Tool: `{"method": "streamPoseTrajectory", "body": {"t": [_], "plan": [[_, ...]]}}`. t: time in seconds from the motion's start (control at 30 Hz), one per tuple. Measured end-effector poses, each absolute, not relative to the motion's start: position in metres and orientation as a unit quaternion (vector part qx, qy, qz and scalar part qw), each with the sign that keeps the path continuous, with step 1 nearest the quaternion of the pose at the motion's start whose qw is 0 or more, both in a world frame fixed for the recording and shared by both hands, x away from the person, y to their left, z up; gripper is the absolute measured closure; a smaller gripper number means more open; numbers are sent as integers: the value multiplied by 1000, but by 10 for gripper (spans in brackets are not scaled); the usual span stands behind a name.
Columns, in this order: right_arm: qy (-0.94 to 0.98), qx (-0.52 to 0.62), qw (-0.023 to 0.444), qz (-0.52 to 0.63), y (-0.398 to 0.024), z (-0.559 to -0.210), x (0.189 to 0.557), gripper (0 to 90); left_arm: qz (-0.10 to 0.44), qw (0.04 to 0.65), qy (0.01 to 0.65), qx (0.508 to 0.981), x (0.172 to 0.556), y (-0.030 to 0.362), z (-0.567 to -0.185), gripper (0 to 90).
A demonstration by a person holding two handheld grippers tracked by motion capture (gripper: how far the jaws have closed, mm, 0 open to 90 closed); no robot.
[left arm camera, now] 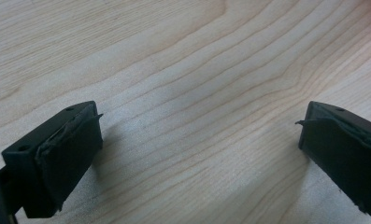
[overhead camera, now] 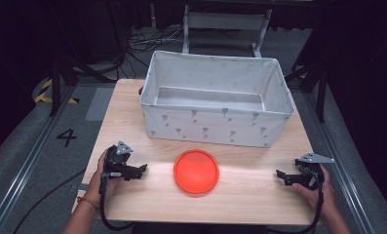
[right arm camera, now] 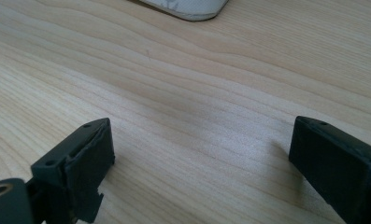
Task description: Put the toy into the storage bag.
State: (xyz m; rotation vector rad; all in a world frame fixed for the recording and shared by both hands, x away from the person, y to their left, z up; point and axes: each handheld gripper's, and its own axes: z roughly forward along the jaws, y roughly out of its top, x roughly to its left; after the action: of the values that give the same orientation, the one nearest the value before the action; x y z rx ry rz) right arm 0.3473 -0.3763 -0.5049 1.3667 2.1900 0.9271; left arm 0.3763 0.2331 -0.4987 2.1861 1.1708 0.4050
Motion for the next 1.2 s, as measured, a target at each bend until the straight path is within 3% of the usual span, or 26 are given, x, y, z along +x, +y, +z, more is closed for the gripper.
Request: {"method": "streamPoseTrajectory", "body": {"t": [1.2], "plan": [[783, 487, 197, 333, -377, -505, 347, 71, 139, 313, 415, 843, 371, 240, -498, 1]]}}
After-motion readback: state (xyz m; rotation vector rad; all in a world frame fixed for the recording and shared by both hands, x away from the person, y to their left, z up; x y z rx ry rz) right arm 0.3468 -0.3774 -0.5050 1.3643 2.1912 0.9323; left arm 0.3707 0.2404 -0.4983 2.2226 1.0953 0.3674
